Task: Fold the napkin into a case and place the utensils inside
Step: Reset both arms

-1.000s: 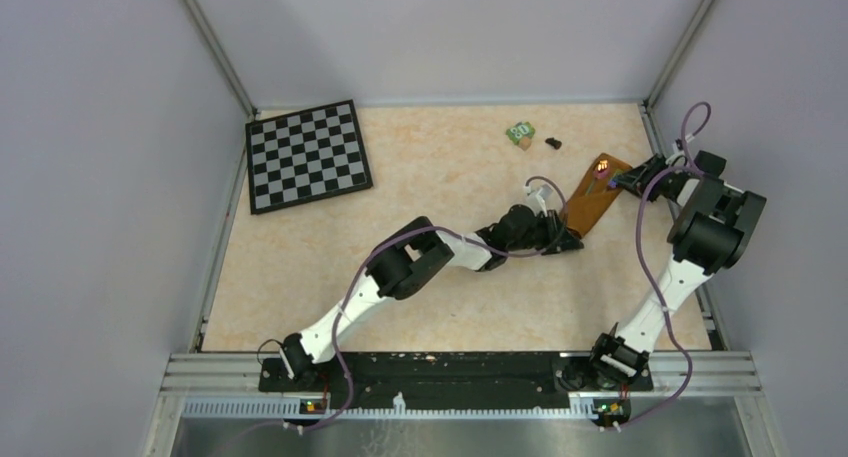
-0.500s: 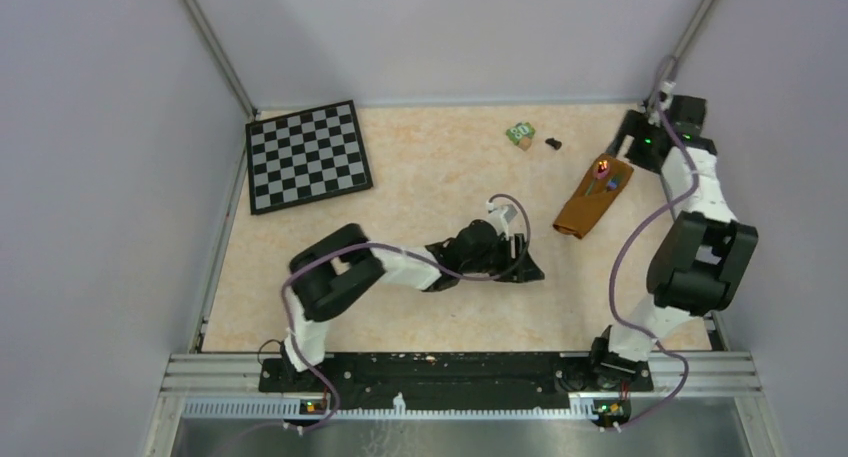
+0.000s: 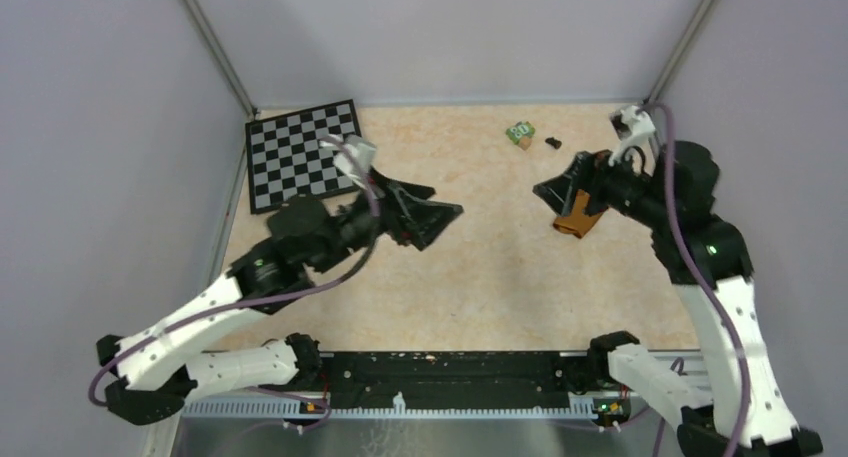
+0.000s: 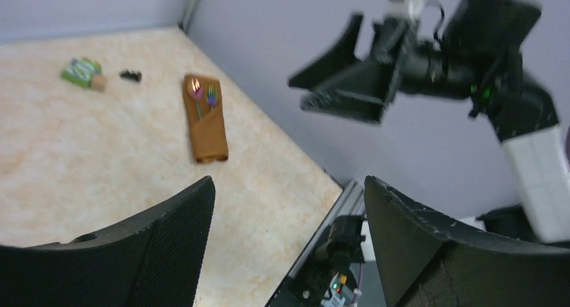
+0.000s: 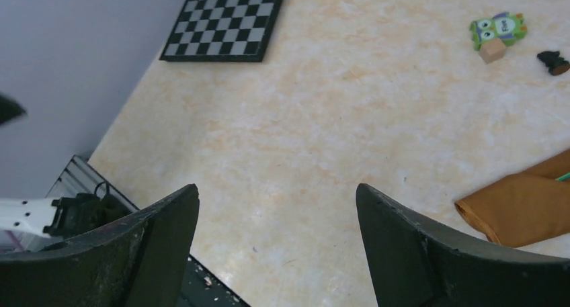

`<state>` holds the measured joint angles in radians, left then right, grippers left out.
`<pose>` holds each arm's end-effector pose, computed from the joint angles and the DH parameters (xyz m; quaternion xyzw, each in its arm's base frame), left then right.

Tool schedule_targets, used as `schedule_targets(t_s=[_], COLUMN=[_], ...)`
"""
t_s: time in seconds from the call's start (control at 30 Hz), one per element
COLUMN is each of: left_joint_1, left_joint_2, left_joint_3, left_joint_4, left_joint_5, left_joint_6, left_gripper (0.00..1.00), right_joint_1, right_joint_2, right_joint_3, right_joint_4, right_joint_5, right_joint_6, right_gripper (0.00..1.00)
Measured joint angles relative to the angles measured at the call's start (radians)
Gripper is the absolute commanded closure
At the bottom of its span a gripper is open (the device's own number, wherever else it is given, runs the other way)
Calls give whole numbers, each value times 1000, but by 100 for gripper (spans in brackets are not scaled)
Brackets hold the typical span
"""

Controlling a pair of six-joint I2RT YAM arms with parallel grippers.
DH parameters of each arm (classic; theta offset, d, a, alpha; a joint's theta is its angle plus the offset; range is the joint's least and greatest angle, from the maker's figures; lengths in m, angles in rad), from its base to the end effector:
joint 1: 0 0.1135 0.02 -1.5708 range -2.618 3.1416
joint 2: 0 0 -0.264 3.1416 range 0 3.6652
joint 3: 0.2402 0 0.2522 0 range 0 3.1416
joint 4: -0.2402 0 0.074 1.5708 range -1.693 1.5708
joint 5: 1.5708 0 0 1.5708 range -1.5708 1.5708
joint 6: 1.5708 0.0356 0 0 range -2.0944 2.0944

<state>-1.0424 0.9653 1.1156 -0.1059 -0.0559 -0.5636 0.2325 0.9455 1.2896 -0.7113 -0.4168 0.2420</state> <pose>0.1088 -0.1824 0.4314 0.1442 0.6760 -0.5063 0.5156 0.1672 0.0544 0.4284 -0.1133 0.8070 0.2959 0.4983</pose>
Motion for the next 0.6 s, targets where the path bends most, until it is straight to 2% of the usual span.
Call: schedule_targets(t_s=[0.13, 0.27, 0.33, 0.47, 0.6], left_joint_1=[0, 0, 0, 0, 0], left_joint_2=[-115, -159, -176, -201, -230], left_joint_3=[146, 319, 381, 449, 455], left_joint_4=[-140, -237, -272, -326, -364], left_joint_5=[-87, -147, -169, -200, -227], left_joint_6=[60, 110, 131, 160, 176], left_gripper=[2, 1, 1, 1, 1], right_joint_1=[0, 0, 0, 0, 0], right_joint_2=[-176, -248, -280, -325, -327], right_joint_3=[107, 325, 373, 394, 374], right_joint_4=[-123, -185, -188, -199, -195], right_joint_5=[23, 85, 108, 131, 153], right_joint_6=[2, -11, -12, -5, 2], right_gripper=[15, 14, 14, 14, 14])
